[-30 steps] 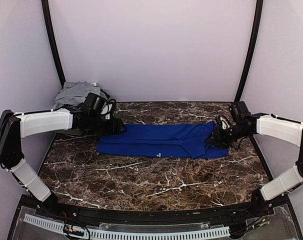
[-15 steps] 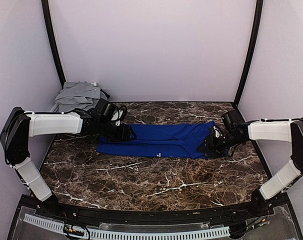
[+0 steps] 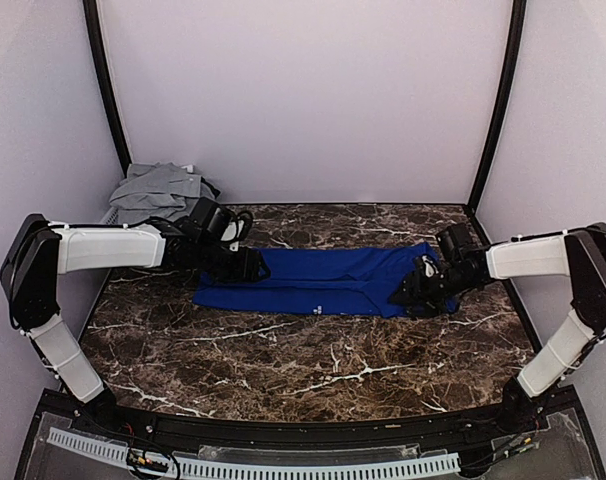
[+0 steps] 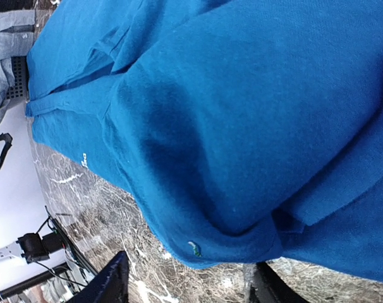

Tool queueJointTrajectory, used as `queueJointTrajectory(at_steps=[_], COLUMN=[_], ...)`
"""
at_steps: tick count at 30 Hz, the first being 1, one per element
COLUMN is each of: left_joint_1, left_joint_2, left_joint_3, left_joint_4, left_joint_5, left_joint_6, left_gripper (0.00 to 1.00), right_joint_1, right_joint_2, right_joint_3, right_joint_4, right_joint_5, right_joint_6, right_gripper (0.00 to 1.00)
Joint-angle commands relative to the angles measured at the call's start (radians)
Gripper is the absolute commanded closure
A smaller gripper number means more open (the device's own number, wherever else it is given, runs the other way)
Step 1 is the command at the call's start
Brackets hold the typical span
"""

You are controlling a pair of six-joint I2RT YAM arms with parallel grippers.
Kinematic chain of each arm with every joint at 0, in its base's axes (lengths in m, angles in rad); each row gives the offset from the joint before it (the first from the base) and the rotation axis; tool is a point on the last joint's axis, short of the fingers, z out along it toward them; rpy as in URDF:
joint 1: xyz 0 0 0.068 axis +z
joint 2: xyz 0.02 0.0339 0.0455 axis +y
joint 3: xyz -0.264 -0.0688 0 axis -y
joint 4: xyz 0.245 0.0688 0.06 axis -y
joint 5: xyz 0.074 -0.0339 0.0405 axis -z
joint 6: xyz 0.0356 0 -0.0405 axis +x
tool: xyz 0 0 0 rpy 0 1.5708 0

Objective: Fold and stack the mixed laundry pile
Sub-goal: Adjust the rectangle-folded T-shirt at the center of the board.

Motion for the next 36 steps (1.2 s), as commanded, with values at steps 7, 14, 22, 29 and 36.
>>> queueJointTrajectory(at_steps=[7,14,22,29,36], left_joint_1=[0.002,0.002,0.002,0.002,0.002], left_joint_2=[-0.017,-0.029,-0.047,-0.046,-0.038], left_joint_3=[0.018,0.017,0.011,0.007,0.000], left_joint_4=[-0.008,-0.013,-0.016,-0.012,-0.001], left_joint_5=[0.004,-0.009,-0.023,-0.024,-0.023], left_joint_6=[0.010,0.011,0.011,0.010,0.006], left_gripper=[0.34,0.34,0.34,0.34,0.34], right_joint_1=[0.011,0.010,0.010,0.013,0.012], right_joint_2=[-0.082,0.001,0.077,0.010,0.088], right_joint_3=[-0.057,0.033,0.068,0.114,0.265], right_joint_4=[-0.041,-0.037,0.005,-0.017,-0.075], right_joint_5=[0.087,0.114,0.118,0.076,0.097], right_joint_6=[0.003,-0.035,-0.044,-0.045,-0.113], right_gripper=[0.37,0.43,0.52,0.80,1.00])
